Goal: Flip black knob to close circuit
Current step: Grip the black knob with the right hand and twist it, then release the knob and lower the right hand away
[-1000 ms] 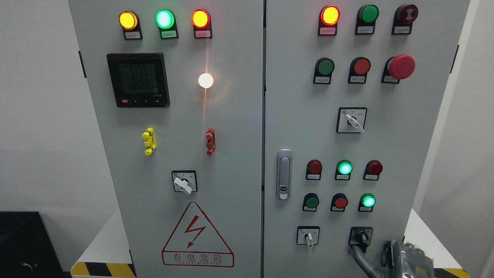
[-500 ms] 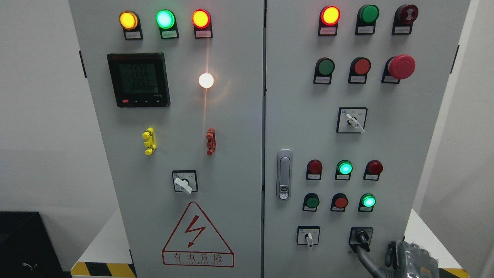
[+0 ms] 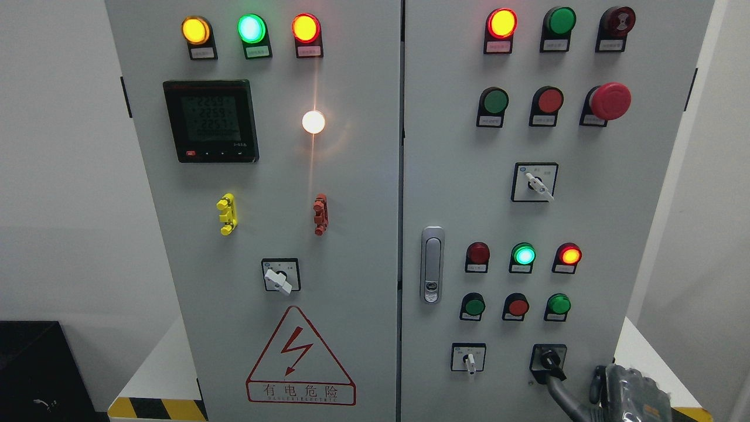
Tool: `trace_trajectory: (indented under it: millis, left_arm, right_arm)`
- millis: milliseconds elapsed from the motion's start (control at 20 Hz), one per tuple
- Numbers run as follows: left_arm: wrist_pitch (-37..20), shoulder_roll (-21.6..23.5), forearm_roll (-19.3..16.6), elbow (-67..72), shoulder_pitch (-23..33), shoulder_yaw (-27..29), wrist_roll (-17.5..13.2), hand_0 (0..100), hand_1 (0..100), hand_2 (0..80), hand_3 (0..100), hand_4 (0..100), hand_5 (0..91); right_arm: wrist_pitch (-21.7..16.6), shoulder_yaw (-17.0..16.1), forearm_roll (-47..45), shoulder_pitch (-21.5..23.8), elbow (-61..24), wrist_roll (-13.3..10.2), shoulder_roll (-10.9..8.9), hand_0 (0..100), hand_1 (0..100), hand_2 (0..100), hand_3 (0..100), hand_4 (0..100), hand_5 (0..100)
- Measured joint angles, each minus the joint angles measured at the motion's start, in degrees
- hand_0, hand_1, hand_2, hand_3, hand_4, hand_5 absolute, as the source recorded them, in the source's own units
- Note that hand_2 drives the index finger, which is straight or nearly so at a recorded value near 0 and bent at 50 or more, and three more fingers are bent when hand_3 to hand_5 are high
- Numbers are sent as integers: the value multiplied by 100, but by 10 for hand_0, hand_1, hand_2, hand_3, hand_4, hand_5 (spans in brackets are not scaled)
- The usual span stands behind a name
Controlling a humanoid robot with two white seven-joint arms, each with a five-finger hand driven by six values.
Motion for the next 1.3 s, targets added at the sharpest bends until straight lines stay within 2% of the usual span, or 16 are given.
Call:
trace_trajectory:
  millis: [850,1300]
  left_arm:
    - [0,-1,0,0,0,-1,0,120,556,0,0,0,0]
    - [0,0,0,0,0,-1,0,120,556,0,0,0,0]
  right_arm:
    - [-37,-41,-67,5,-42,16,-9,0,118,866,1000,876,947]
    - [-79,113,-86,58,-109,-34,5,0,120,865,1000,876,947]
